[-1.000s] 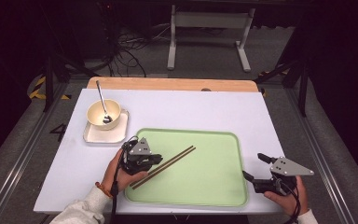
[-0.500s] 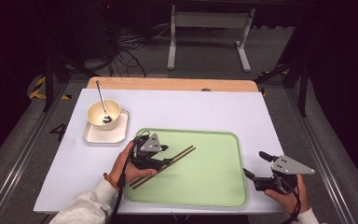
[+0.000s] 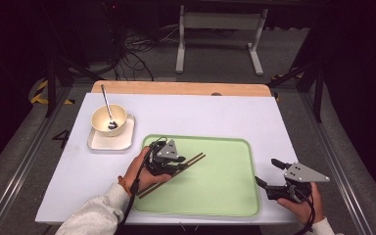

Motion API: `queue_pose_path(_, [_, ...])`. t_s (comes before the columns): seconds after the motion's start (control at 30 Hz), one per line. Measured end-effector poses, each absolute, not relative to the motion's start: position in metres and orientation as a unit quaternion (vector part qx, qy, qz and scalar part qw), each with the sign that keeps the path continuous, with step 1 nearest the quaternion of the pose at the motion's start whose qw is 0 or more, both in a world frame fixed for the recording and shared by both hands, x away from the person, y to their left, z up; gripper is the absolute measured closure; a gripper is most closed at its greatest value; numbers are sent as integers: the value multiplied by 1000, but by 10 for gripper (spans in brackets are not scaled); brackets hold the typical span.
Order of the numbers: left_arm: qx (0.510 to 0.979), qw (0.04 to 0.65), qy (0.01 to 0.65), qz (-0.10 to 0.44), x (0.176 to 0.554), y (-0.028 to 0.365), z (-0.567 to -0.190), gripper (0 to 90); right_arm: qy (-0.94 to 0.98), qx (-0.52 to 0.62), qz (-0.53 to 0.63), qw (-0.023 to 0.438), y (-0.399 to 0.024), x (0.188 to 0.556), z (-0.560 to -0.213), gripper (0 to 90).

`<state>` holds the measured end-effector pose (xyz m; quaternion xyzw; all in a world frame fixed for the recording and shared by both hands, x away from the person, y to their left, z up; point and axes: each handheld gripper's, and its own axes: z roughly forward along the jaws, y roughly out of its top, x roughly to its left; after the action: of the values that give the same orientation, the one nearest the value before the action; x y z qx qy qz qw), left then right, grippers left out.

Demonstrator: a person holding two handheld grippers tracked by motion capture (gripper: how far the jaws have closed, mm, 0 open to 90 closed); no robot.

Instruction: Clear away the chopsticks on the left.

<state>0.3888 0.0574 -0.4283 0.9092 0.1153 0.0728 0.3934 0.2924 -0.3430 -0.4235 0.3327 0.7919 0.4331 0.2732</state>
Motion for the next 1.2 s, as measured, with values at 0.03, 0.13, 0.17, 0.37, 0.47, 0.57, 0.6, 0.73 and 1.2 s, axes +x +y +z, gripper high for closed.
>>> queue_pose_path(0.03, [910,394,112,68,389,56,-428,804,792,333,433,273,-343,292,-424,165])
queue_pose_path(0.13, [911,392,107,69,389,52,-428,859,793,332,432,272,-342,293,-424,166])
queue_pose_path(0.17, [913,389,102,67,389,47,-429,893,793,332,432,272,-342,293,-424,165])
queue_pose_path(0.37, [921,376,84,62,390,36,-431,900,793,334,433,269,-341,292,-425,166])
queue_pose_path(0.47, [923,372,80,56,392,31,-435,900,795,337,429,266,-340,295,-427,166])
queue_pose_path(0.57, [926,365,81,56,392,28,-438,900,796,336,428,265,-340,296,-428,166])
queue_pose_path(0.6, [929,358,80,55,392,26,-439,900,796,336,427,265,-339,296,-428,166])
queue_pose_path(0.73, [935,338,85,65,392,21,-445,900,798,335,425,264,-339,295,-429,167])
queue_pose_path(1.2, [924,336,164,74,405,38,-449,900,800,331,424,266,-337,293,-428,170])
